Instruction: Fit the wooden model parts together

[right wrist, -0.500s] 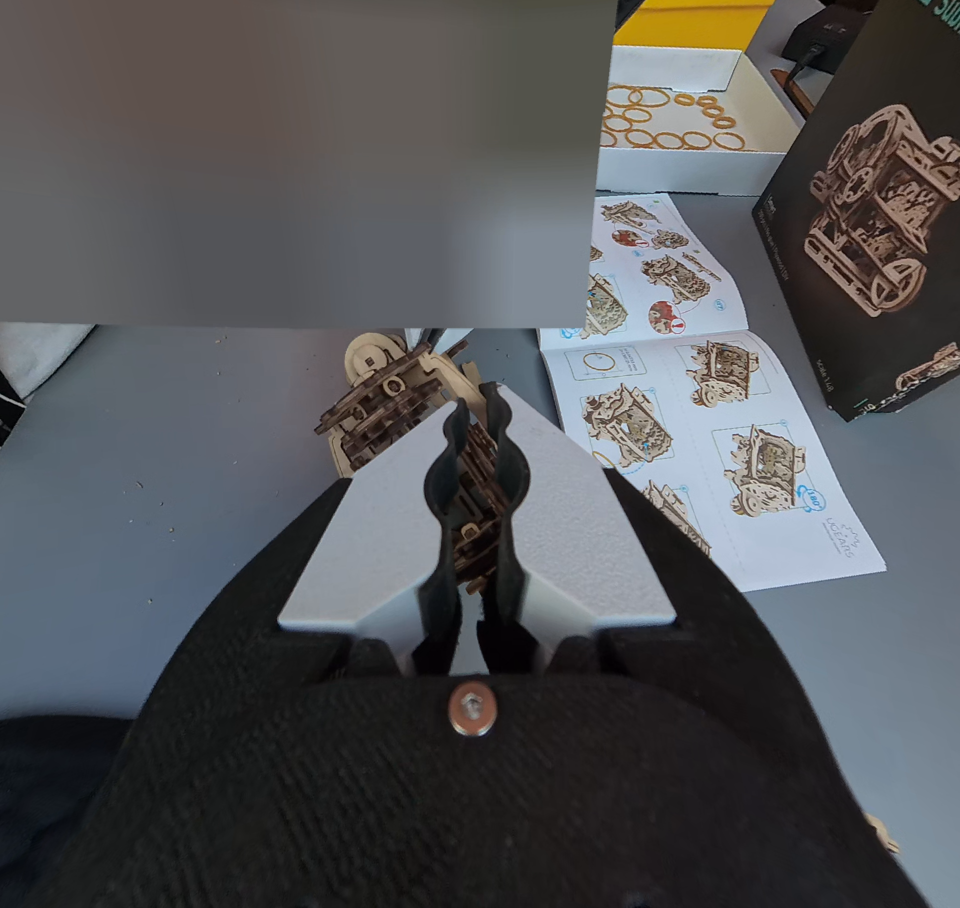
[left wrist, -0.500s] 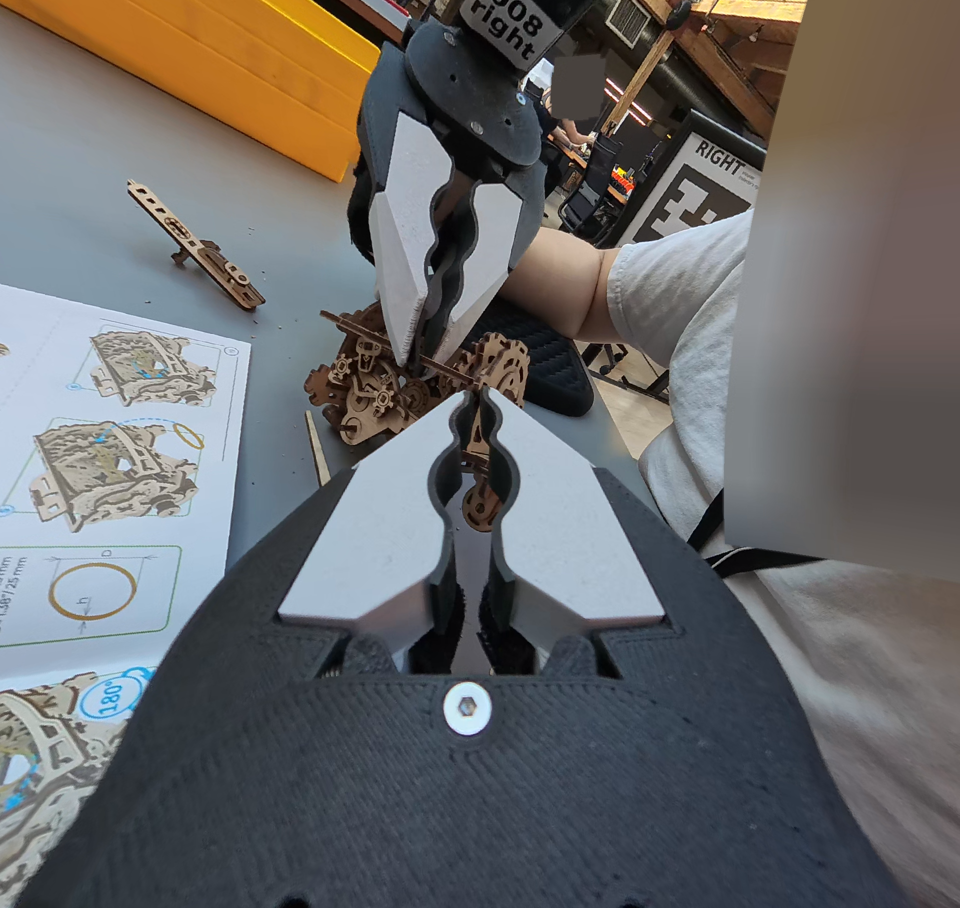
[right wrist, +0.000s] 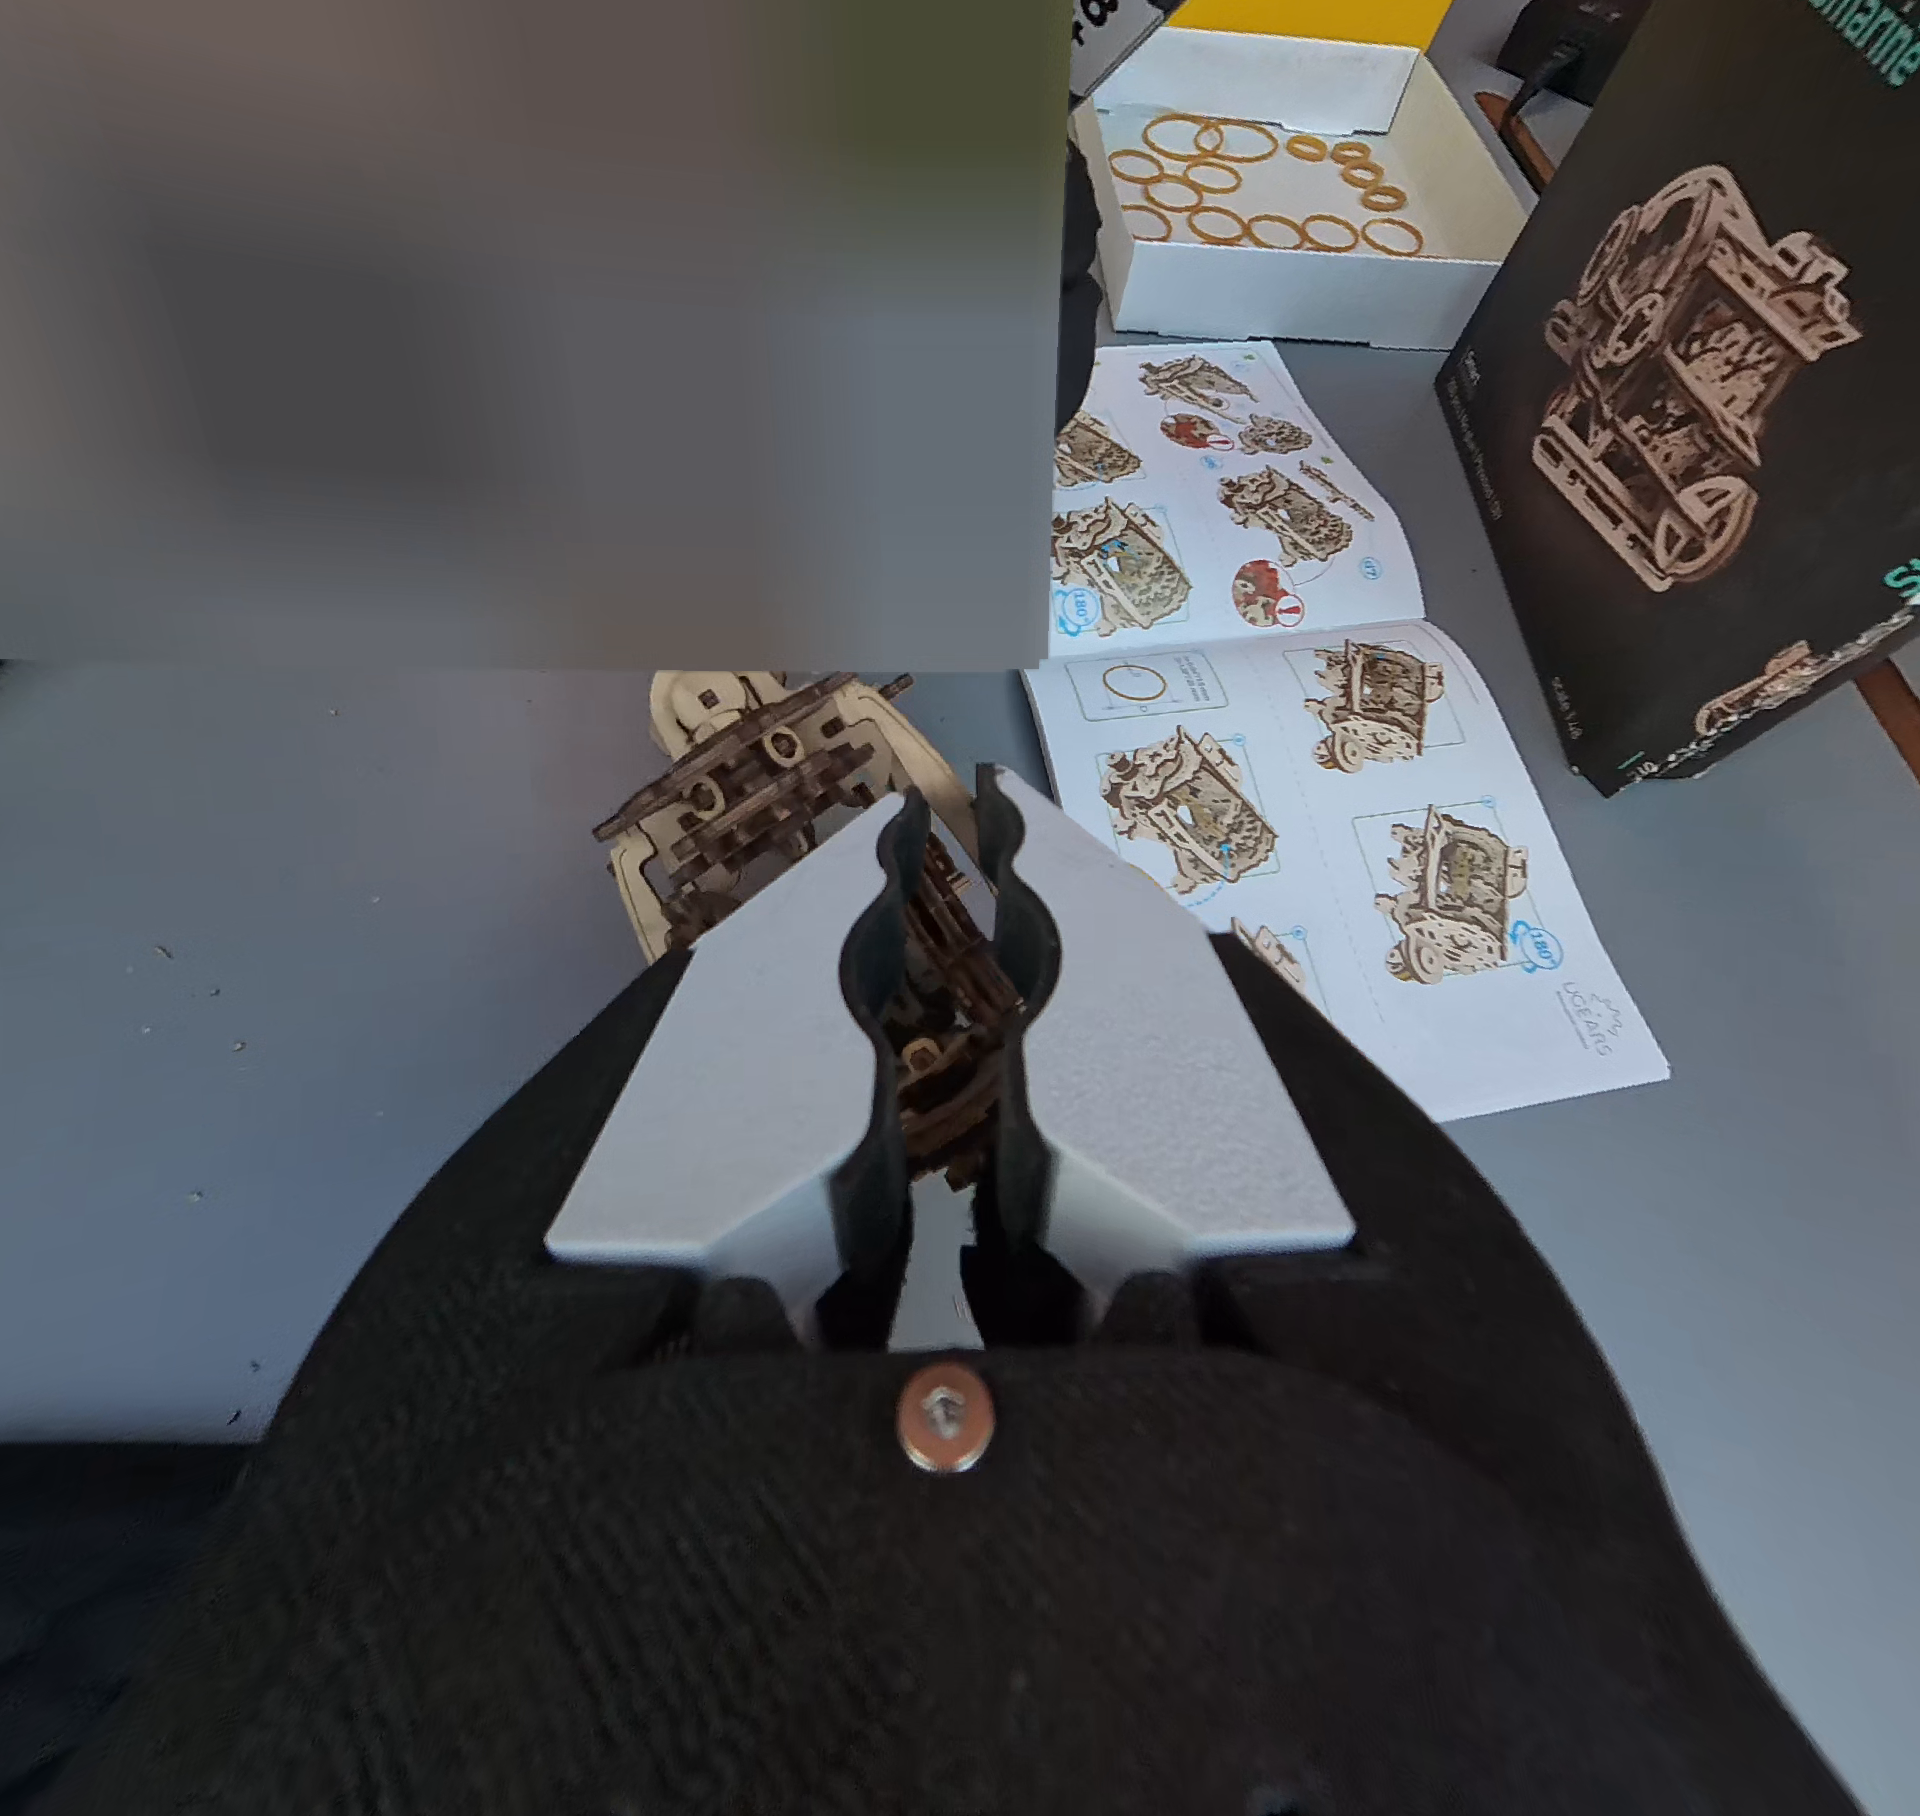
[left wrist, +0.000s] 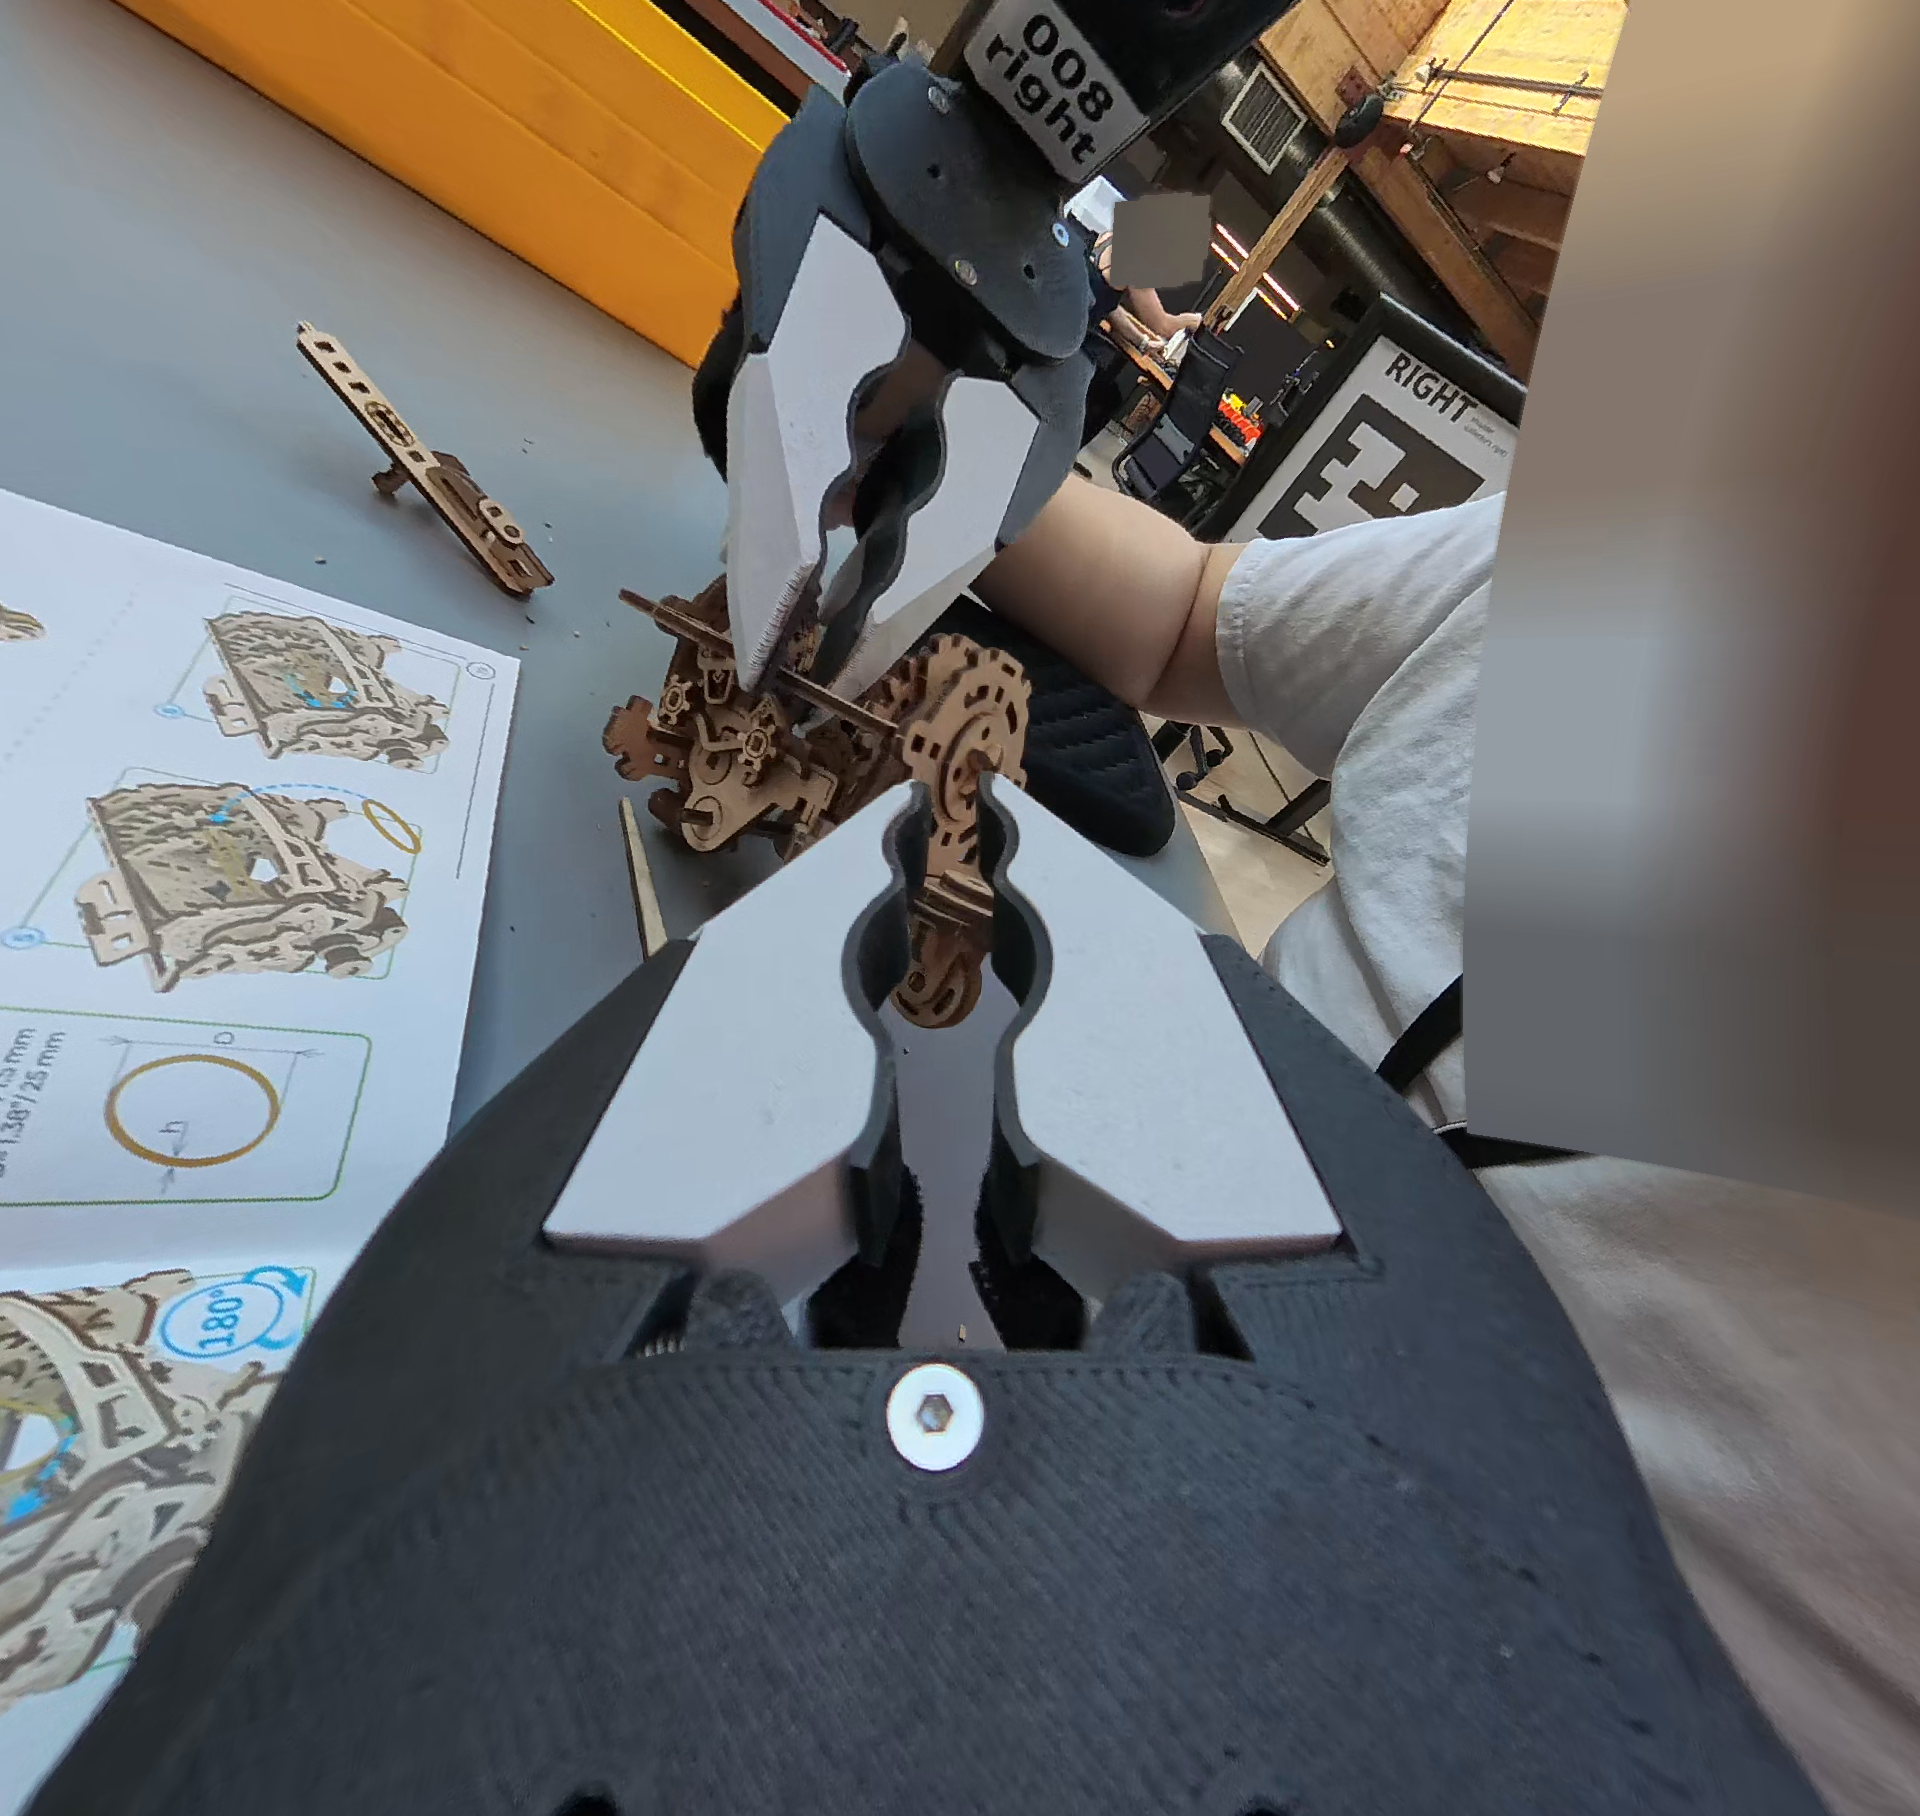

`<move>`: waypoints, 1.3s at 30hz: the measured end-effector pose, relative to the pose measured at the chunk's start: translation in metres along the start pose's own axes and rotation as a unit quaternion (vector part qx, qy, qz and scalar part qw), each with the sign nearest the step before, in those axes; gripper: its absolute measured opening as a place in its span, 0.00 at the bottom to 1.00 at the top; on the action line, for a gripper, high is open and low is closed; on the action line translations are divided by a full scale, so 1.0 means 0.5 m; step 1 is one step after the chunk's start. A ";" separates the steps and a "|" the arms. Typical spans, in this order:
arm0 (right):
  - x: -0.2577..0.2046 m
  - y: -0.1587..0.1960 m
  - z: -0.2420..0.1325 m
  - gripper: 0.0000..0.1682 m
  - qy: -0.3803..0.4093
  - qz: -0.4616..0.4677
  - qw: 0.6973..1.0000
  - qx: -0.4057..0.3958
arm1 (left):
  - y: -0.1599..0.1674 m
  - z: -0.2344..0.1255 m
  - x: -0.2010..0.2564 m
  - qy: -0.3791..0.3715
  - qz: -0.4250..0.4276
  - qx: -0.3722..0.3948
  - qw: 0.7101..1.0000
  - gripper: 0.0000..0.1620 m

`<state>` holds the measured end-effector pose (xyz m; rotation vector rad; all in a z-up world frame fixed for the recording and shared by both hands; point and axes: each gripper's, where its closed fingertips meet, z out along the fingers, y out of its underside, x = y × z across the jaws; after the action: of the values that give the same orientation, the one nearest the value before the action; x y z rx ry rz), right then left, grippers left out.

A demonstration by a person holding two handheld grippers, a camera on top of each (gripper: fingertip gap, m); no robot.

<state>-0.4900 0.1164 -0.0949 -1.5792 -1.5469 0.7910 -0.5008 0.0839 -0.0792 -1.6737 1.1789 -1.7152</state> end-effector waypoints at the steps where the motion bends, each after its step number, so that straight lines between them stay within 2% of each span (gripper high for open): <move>1: 0.003 0.001 -0.001 0.05 0.003 0.001 1.000 -0.001 | -0.001 -0.002 0.000 -0.004 0.002 0.001 1.000 0.05; 4: 0.010 0.003 -0.001 0.06 0.010 0.010 1.000 -0.006 | -0.003 -0.011 -0.005 -0.027 0.009 0.000 1.000 0.12; 11: 0.011 0.011 0.004 0.08 0.024 -0.005 0.999 -0.031 | -0.007 -0.014 0.005 -0.115 0.092 -0.026 0.989 0.27; 16: 0.016 0.013 0.002 0.10 0.035 -0.011 0.999 -0.040 | 0.014 0.012 0.002 -0.184 0.139 -0.081 0.970 0.36; 19: 0.016 0.016 0.002 0.13 0.038 -0.013 0.998 -0.047 | 0.029 0.025 -0.006 -0.230 0.159 -0.110 0.954 0.38; 26: 0.017 0.016 0.004 0.13 0.054 -0.034 0.996 -0.058 | 0.057 0.032 -0.011 -0.265 0.183 -0.147 0.935 0.38; 34: 0.014 0.013 -0.008 0.14 0.069 -0.068 0.992 -0.074 | 0.063 0.020 -0.025 -0.268 0.161 -0.137 0.940 0.37; 39: 0.022 0.003 -0.045 0.16 0.107 -0.079 0.988 -0.084 | 0.065 0.019 -0.021 -0.265 0.156 -0.131 0.942 0.38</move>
<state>-0.4690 0.1249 -0.0839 -1.5805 -1.5888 0.3987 -0.4977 0.0731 -0.1126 -1.8202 1.3465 -0.8657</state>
